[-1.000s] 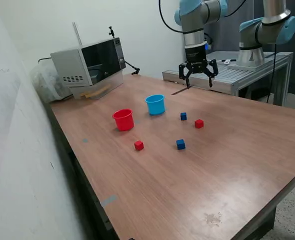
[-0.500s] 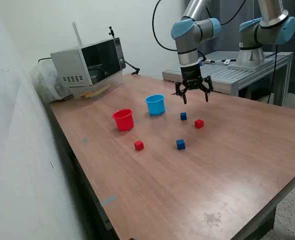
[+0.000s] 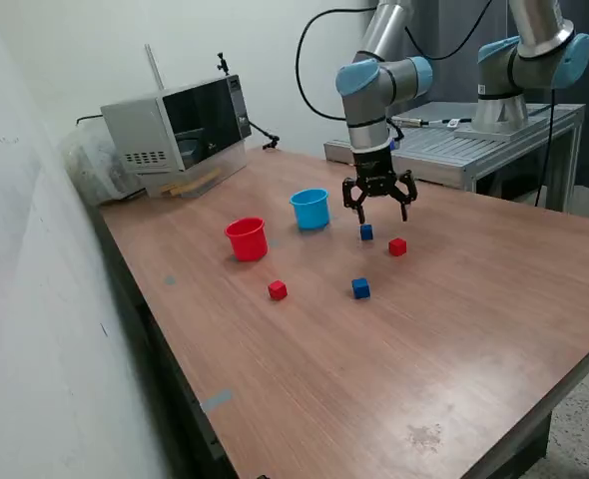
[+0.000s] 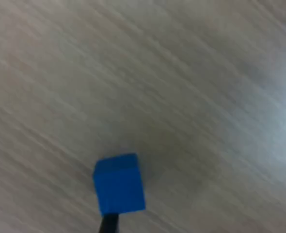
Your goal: Place red objects in the red bin, and blue objects in the blue bin.
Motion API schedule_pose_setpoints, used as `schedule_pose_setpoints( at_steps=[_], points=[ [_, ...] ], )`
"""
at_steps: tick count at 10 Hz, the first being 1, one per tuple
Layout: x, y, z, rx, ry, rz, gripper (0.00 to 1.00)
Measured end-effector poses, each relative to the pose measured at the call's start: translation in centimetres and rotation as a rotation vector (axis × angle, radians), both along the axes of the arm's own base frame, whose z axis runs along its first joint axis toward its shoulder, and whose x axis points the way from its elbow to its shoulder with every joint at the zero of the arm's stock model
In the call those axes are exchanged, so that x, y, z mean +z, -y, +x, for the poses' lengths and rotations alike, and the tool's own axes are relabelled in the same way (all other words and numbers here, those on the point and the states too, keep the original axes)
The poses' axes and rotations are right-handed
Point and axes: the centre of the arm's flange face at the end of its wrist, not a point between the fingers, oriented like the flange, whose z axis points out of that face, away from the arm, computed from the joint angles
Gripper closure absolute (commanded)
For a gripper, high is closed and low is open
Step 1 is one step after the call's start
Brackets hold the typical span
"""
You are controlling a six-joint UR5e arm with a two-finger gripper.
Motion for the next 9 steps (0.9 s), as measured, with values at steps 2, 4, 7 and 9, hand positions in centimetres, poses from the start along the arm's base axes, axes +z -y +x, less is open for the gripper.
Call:
schedule_pose_setpoints(
  at_steps=[2, 4, 7, 9],
  points=[
    [-0.2, -1.2, -0.7, -0.018, -0.011, 0.002, 0.0],
    [-0.6, -2.7, -1.1, -0.041, -0.018, 0.004, 0.0],
    [-0.9, -4.1, -1.1, -0.04, -0.019, 0.007, 0.0],
    [-1.1, -4.2, -1.0, -0.036, -0.016, 0.007, 0.0]
  ],
)
